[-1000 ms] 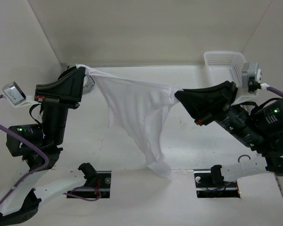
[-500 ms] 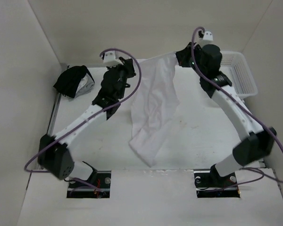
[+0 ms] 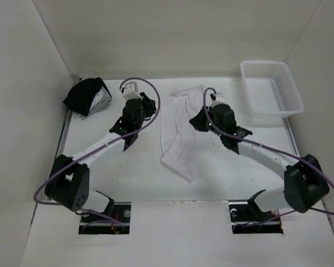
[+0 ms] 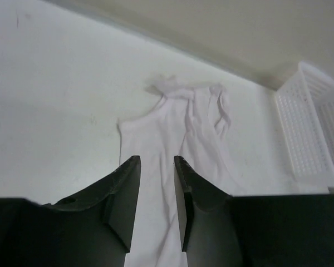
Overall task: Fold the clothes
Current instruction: Flatten the tank top out
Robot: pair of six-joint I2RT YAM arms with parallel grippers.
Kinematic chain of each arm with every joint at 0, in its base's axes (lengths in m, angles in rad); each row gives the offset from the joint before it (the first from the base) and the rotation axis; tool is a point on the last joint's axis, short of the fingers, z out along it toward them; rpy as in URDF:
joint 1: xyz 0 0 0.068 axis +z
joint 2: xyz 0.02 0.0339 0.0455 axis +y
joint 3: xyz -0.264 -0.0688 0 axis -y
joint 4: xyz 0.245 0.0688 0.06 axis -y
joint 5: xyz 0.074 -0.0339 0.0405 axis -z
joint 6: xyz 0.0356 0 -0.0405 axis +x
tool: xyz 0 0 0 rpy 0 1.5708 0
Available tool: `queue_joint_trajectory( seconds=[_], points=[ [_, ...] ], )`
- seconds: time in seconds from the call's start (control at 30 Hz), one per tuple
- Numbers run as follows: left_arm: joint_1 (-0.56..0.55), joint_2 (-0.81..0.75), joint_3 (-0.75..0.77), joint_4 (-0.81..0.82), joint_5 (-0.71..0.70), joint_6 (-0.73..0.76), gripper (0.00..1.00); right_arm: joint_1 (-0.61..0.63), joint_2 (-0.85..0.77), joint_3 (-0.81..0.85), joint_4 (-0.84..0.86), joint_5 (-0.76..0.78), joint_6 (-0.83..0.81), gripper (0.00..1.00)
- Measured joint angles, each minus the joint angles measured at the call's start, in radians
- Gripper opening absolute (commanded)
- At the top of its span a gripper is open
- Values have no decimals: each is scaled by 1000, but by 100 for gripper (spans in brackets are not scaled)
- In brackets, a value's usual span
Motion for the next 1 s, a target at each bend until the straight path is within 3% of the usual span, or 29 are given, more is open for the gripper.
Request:
queue_joint_trajectory(
  seconds=[0.13, 0.3, 0.47, 0.6, 0.73, 0.8, 0.87, 1.0],
  points=[
    [-15, -57, -244, -16, 35, -60, 35, 95, -88, -307, 67, 27, 92, 41],
    [-14, -1, -359, -55, 126, -98, 40, 95, -97, -467, 60, 93, 162, 47],
    [-14, 99, -349, -19, 217, -110, 42, 68, -70, -465, 70, 126, 185, 47],
    [-18, 186, -280, 24, 259, -118, 38, 50, 6, -424, 76, 142, 190, 40],
    [-32, 251, -231, 53, 272, -124, 28, 44, 82, -363, 88, 145, 189, 32],
    [-36, 268, -219, 61, 277, -127, 22, 39, 105, -344, 89, 145, 188, 19],
    [-40, 295, -200, 71, 285, -130, 9, 26, 143, -314, 93, 142, 190, 4],
    [-40, 308, -194, 73, 293, -138, 1, 9, 163, -295, 97, 145, 187, 0]
  ],
)
